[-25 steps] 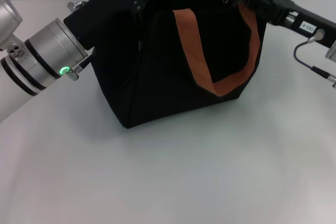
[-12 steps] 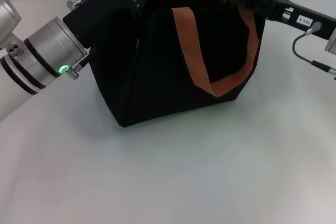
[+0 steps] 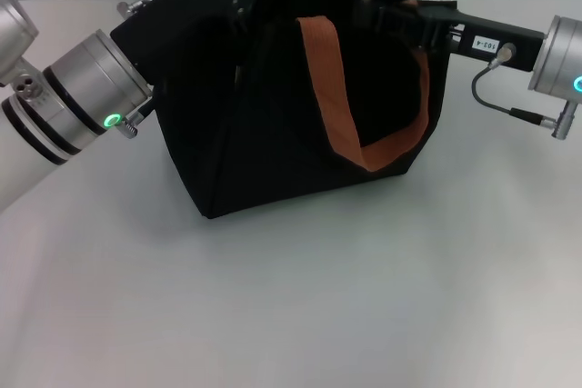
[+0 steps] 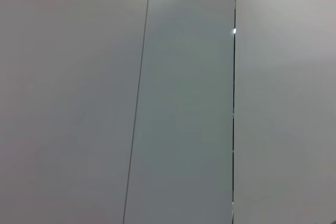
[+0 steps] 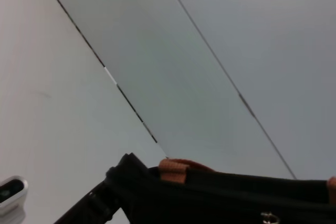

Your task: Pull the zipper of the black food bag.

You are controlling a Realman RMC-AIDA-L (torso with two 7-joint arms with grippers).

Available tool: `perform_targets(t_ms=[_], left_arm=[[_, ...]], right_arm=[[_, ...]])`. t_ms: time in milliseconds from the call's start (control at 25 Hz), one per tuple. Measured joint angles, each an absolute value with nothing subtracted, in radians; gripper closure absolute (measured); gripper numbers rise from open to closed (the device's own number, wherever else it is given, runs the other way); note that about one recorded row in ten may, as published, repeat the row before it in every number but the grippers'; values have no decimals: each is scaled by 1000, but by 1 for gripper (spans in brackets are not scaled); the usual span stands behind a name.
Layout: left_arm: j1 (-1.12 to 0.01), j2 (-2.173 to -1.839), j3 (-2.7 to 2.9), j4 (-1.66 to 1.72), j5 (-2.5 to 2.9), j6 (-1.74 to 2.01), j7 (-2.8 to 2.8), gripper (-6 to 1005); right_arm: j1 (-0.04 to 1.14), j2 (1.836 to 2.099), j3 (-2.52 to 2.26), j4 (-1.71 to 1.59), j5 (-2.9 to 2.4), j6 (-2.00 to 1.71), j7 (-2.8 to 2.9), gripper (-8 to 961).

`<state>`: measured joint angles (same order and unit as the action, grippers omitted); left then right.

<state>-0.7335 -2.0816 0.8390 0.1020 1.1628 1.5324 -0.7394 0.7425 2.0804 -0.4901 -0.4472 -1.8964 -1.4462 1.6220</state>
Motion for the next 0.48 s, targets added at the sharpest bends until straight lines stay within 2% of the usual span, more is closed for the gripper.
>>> perform_targets(t_ms=[480], left_arm=[[-733, -2082, 838, 94, 1163, 1534, -739, 887]], right_arm=[[734, 2082, -490, -449, -1867, -1420, 1624, 716]])
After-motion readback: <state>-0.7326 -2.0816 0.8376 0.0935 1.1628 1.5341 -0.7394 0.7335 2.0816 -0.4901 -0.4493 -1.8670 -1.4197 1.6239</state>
